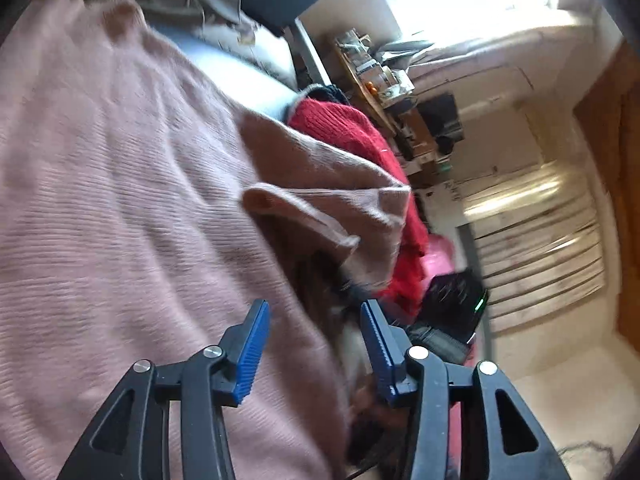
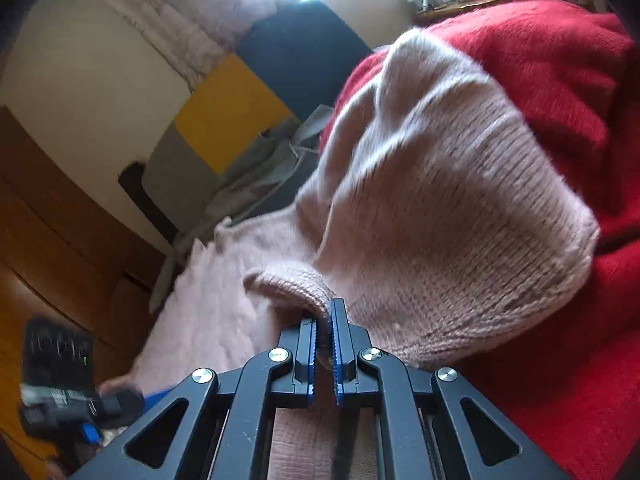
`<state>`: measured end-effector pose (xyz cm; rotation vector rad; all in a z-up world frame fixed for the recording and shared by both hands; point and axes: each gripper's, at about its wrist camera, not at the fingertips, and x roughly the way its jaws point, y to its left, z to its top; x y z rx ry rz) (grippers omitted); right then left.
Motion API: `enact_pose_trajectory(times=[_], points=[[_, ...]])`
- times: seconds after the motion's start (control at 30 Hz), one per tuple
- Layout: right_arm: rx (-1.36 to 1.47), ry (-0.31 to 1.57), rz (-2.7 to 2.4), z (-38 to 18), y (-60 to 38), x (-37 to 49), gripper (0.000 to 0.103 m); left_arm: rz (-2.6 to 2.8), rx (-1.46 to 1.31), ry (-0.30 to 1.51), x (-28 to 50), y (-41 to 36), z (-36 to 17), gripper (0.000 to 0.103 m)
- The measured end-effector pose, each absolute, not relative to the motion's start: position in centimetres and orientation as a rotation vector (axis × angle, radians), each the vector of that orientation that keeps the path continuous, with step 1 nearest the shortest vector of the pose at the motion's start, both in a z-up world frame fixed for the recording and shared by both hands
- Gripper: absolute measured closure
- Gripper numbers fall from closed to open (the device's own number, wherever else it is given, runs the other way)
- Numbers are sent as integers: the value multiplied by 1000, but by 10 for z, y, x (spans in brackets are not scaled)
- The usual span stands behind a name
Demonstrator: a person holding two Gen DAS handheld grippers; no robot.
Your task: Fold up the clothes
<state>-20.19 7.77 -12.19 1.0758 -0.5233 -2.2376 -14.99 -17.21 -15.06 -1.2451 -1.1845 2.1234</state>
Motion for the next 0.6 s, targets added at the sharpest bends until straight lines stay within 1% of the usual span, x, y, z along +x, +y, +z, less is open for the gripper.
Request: enact_pose_trajectory(times=[0.07, 0.1, 0.17, 0.3, 0.4, 0.43, 0.5, 0.53, 0.57, 0.6], points=[[1092, -482, -2233, -131, 69, -200, 94, 2041, -1249, -1301, -162, -171, -162, 48], [1096, -468, -2228, -135, 67, -199, 94, 1998, -1249, -1358, -169, -170, -168, 47], [1082, -456, -2218, -136, 67, -196, 94, 1981, -1254, -1407, -182, -167, -176, 46], [1073, -372, -2213, -137, 57, -193, 94, 1956, -1270, -1441, -208, -158, -181, 46], [1075, -328, -2206, -139, 51, -192, 94, 1959, -1316, -1431, -227, -150, -184, 46], [1077, -326, -2202, -140, 50, -193, 94, 1958, -1364, -1422, -232, -146, -189, 48], [1076, -337, -2193, -142, 51, -195, 93, 1954, -1461, -1401, -243, -139, -199, 56], [1074, -347, -2189, -142, 52, -195, 91, 1952, -1493, -1372, -246, -135, -201, 67], [1072, -362, -2181, -143, 53, -196, 89, 1978, -1520, -1327, -250, -131, -202, 83], [1071, -382, -2169, -144, 55, -197, 84, 2001, -1519, -1310, -251, -130, -201, 89]])
